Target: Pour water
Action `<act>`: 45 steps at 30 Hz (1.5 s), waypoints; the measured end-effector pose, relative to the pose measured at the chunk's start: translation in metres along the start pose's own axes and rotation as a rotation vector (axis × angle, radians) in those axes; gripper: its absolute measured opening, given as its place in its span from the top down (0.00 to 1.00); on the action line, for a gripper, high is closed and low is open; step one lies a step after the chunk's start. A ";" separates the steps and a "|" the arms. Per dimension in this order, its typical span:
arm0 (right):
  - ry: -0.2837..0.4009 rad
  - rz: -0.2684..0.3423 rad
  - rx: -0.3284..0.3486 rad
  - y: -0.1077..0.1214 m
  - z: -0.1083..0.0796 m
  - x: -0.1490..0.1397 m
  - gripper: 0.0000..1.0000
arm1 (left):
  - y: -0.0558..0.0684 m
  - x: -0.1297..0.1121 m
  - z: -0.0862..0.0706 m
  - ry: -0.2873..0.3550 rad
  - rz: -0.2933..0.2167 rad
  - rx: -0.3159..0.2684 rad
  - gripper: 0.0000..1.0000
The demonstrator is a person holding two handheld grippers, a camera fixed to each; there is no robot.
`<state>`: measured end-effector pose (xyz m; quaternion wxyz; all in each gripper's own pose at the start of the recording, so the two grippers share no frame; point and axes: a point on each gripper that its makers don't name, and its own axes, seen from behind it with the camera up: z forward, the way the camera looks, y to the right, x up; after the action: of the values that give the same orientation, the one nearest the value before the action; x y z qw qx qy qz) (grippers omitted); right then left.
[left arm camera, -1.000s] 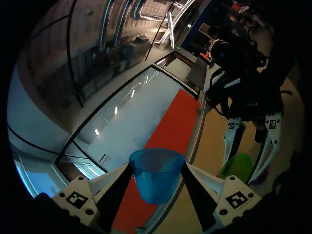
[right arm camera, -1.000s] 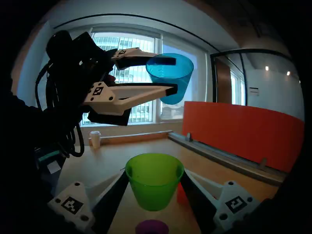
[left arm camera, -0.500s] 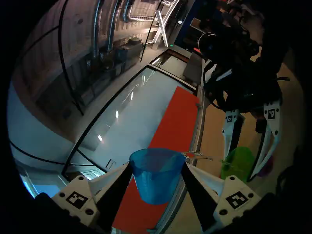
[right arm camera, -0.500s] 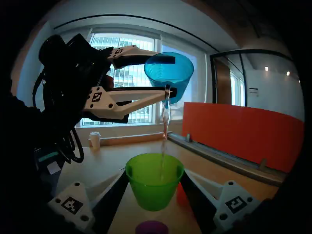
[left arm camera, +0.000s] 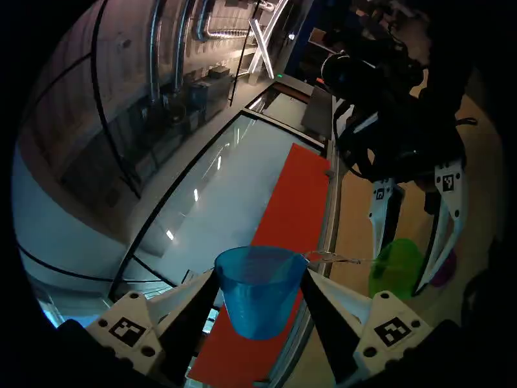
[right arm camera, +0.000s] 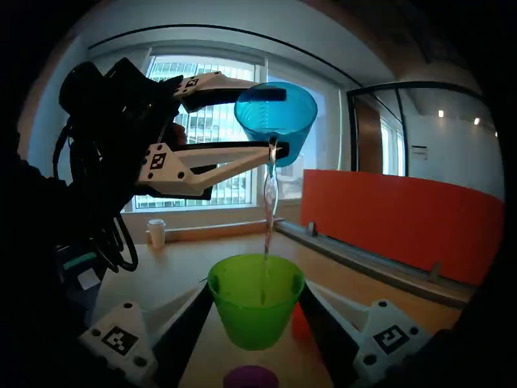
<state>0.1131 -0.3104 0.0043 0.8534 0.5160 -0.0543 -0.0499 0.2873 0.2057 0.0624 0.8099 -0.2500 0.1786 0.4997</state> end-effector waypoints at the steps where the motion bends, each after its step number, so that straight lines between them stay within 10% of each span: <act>1: 0.000 -0.001 -0.001 0.000 0.000 0.000 0.09 | 0.000 0.000 0.000 0.000 0.005 0.001 0.13; 45: 0.000 -0.009 -0.017 0.007 -0.001 0.002 0.09 | -0.005 0.012 -0.010 0.013 0.139 0.024 0.13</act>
<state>0.1149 -0.3068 0.0101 0.8575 0.5090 -0.0516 -0.0544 0.2967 0.2070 0.0487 0.7750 -0.2306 0.2067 0.5509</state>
